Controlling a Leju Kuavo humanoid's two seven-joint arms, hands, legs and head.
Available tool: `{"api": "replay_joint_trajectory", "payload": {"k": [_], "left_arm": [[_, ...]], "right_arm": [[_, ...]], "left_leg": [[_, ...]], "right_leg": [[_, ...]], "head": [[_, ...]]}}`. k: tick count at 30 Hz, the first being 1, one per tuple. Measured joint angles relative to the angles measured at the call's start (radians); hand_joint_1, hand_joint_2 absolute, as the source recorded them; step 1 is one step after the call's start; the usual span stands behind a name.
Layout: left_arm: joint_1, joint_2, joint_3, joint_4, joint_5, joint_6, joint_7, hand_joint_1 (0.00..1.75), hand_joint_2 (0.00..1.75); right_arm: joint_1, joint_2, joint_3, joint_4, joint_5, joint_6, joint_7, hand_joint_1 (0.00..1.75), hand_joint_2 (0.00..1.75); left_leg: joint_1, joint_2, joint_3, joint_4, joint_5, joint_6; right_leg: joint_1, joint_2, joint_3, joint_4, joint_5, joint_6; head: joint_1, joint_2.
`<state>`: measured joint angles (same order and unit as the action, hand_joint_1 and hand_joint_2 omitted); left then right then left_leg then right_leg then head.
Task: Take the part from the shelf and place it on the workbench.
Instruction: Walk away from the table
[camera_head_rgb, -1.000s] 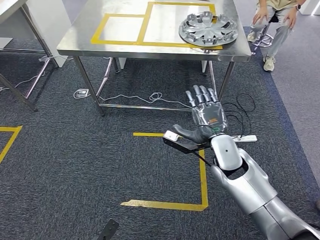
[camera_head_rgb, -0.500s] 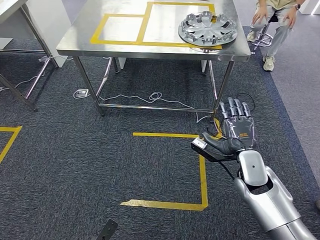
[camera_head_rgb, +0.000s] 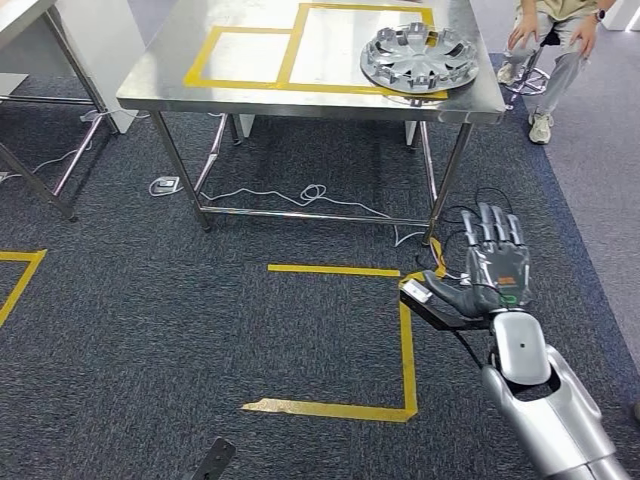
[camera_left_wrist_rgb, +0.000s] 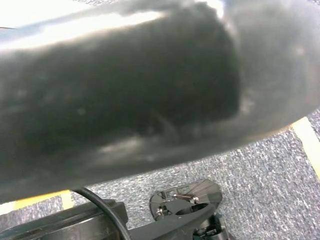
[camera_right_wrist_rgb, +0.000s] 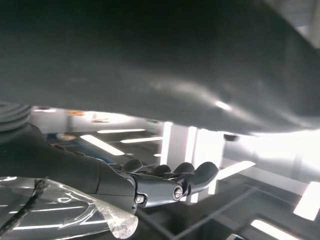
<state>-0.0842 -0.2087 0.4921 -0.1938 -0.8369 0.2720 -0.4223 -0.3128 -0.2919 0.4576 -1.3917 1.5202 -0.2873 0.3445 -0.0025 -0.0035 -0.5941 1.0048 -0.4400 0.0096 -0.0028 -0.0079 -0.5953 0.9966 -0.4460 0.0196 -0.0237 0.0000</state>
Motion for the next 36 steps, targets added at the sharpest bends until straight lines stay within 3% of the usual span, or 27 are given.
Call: {"api": "replay_joint_trajectory", "payload": {"k": [4, 7, 8, 9, 11, 12, 16, 18, 21, 24, 28, 36], "left_arm": [[0.0, 0.0, 0.0, 0.0, 0.001, 0.001, 0.0, 0.0, 0.0], [0.003, 0.0, 0.0, 0.0, 0.004, 0.004, -0.002, 0.0, 0.0], [0.004, 0.001, 0.001, 0.0, 0.008, 0.008, -0.005, 0.0, 0.0], [0.007, 0.002, 0.004, 0.0, 0.016, 0.014, -0.009, 0.0, 0.0], [0.014, 0.003, 0.013, 0.0, 0.032, 0.027, -0.016, 0.0, 0.0], [0.017, 0.003, 0.018, 0.0, 0.037, 0.032, -0.018, 0.0, 0.0], [0.022, 0.004, 0.03, 0.0, 0.044, 0.04, -0.022, 0.0, 0.0], [0.024, 0.004, 0.035, 0.0, 0.045, 0.042, -0.023, 0.0, 0.0], [0.025, 0.004, 0.042, 0.0, 0.045, 0.044, -0.024, 0.0, 0.0], [0.025, 0.003, 0.045, 0.0, 0.045, 0.047, -0.024, 0.0, 0.0], [0.024, 0.003, 0.052, 0.0, 0.045, 0.054, -0.025, 0.0, 0.0], [0.023, 0.004, 0.062, 0.0, 0.042, 0.061, -0.025, 0.0, 0.0]], "right_arm": [[0.007, -0.004, -0.008, -0.004, 0.002, -0.004, 0.0, 0.0, 0.0], [0.066, -0.022, -0.064, -0.028, 0.01, -0.027, -0.004, 0.0, 0.0], [0.139, -0.034, -0.139, -0.056, 0.015, -0.055, -0.01, 0.0, 0.0], [0.251, -0.039, -0.272, -0.094, -0.002, -0.099, -0.046, 0.0, 0.0], [0.465, -0.024, -0.577, -0.161, -0.054, -0.179, -0.171, 0.0, 0.0], [0.526, 0.001, -0.717, -0.178, -0.084, -0.2, -0.265, 0.0, 0.0], [0.531, 0.131, -1.127, -0.188, -0.07, -0.176, -0.621, 0.0, 0.0], [0.501, 0.189, -1.309, -0.185, -0.052, -0.17, -0.734, 0.0, 0.0], [0.444, 0.256, -1.545, -0.161, -0.038, -0.181, -0.839, 0.0, 0.0], [0.391, 0.304, -1.724, -0.089, 0.0, -0.208, -0.858, 0.0, 0.0], [0.352, 0.363, -1.879, 0.048, 0.043, -0.251, -0.783, 0.0, 0.0], [0.359, 0.432, -1.916, 0.231, 0.051, -0.295, -0.605, 0.0, 0.0]], "left_leg": [[0.0, 0.0, 0.0, 0.0, 0.0, 0.0], [0.0, 0.0, -0.001, 0.0, -0.001, 0.001], [-0.001, -0.001, -0.002, 0.001, -0.001, 0.002], [-0.001, -0.002, -0.003, 0.001, -0.003, 0.004], [-0.001, -0.005, -0.005, 0.002, -0.005, 0.007], [-0.001, -0.006, -0.005, 0.002, -0.005, 0.008], [-0.002, -0.004, -0.005, 0.002, -0.006, 0.008], [-0.002, -0.004, -0.005, 0.002, -0.006, 0.008], [-0.002, -0.004, -0.004, 0.002, -0.006, 0.007], [-0.002, -0.003, -0.004, 0.002, -0.005, 0.007], [-0.002, -0.003, -0.003, 0.002, -0.005, 0.007], [-0.002, -0.001, -0.003, 0.002, -0.005, 0.007]], "right_leg": [[0.0, 0.0, 0.0, 0.0, 0.0, 0.0], [0.0, 0.0, 0.0, 0.0, -0.001, 0.001], [-0.001, -0.001, 0.0, 0.0, -0.001, 0.002], [-0.001, -0.002, 0.0, -0.001, -0.002, 0.003], [-0.002, -0.005, -0.001, -0.001, -0.004, 0.005], [-0.002, -0.005, -0.001, -0.001, -0.005, 0.006], [-0.002, -0.002, -0.002, -0.001, -0.005, 0.006], [-0.002, -0.003, -0.003, -0.001, -0.005, 0.006], [-0.002, -0.002, -0.002, -0.001, -0.005, 0.006], [-0.002, -0.001, -0.002, -0.001, -0.004, 0.006], [-0.002, 0.0, -0.002, -0.001, -0.004, 0.006], [-0.002, 0.002, -0.002, -0.001, -0.004, 0.006]], "head": [[0.0, 0.0], [0.0, 0.0], [0.0, 0.0], [0.0, 0.0], [0.0, 0.0], [0.0, 0.0], [0.0, 0.0], [0.0, 0.0], [0.0, 0.0], [0.0, 0.0], [0.0, 0.0], [0.0, 0.0]]}}
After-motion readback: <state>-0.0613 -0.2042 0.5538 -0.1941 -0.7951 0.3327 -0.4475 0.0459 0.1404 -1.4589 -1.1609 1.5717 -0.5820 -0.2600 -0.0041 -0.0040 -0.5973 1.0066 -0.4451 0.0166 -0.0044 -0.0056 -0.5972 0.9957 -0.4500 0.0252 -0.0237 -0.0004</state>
